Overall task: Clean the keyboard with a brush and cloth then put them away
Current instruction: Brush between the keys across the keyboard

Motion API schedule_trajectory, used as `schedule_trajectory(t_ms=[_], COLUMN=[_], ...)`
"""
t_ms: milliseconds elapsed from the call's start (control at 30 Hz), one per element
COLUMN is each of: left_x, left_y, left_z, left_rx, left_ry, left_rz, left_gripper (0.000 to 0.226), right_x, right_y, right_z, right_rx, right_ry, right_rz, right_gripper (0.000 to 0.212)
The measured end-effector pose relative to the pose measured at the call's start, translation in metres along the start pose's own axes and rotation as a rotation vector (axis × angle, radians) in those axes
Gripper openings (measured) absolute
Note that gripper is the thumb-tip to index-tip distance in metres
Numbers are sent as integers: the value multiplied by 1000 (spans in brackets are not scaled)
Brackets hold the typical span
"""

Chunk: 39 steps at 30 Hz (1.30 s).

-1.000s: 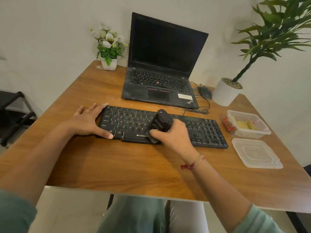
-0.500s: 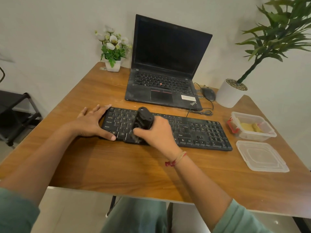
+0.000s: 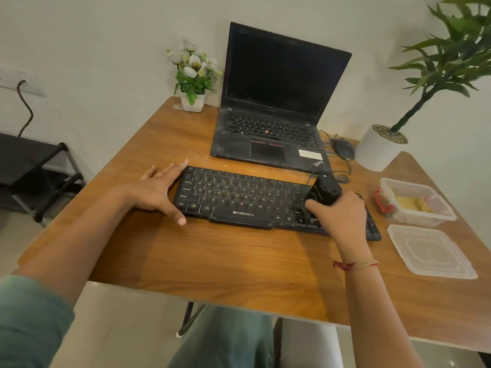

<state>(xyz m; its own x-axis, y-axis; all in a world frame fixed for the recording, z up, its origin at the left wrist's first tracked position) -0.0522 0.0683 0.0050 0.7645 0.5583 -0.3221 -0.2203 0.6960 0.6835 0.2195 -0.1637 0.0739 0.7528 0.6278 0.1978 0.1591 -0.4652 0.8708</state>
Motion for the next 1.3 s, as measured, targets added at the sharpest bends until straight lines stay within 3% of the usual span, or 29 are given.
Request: schedule_trajectory(t_ms=[100, 133, 333, 533, 833, 1067, 1300], left_x=[0, 0, -2, -1, 5, 0, -3], left_y=[-1, -1, -2, -2, -4, 0, -1], left_z=[-1, -1, 2, 0, -1, 1, 6], left_rx=[22, 23, 10, 27, 123, 13, -11], left_ry=[33, 32, 27, 41, -41, 19, 26], left_rz=[6, 9, 21, 37, 53, 23, 20], left_gripper=[155, 155, 153, 154, 158, 155, 145], right_x=[-8, -10, -27, -51, -65, -56, -34], right_y=[-14, -18, -38, -68, -93, -84, -40], right_z=[-20, -28, -60, -96, -169, -140, -51], right_rx=[577, 669, 844, 641, 366, 297, 202], right_ry=[-132, -141, -150, 15, 324, 272, 150], right_rz=[-211, -256, -421, -504, -342, -293, -244], right_gripper=[20, 23, 20, 29, 17, 21, 20])
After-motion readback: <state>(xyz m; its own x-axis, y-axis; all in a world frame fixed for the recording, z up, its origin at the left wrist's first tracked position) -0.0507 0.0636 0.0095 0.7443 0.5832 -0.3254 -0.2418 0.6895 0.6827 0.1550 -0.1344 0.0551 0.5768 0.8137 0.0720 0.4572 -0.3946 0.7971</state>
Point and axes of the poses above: each hand's wrist, its own x-axis towards the middle knuckle, its own y-axis out of the back of the hand, z = x × y, the point moved 3 cm from there along x, towards the middle knuckle, and after that the axes turned 12 degrees about -x, right-handed, at the moved point
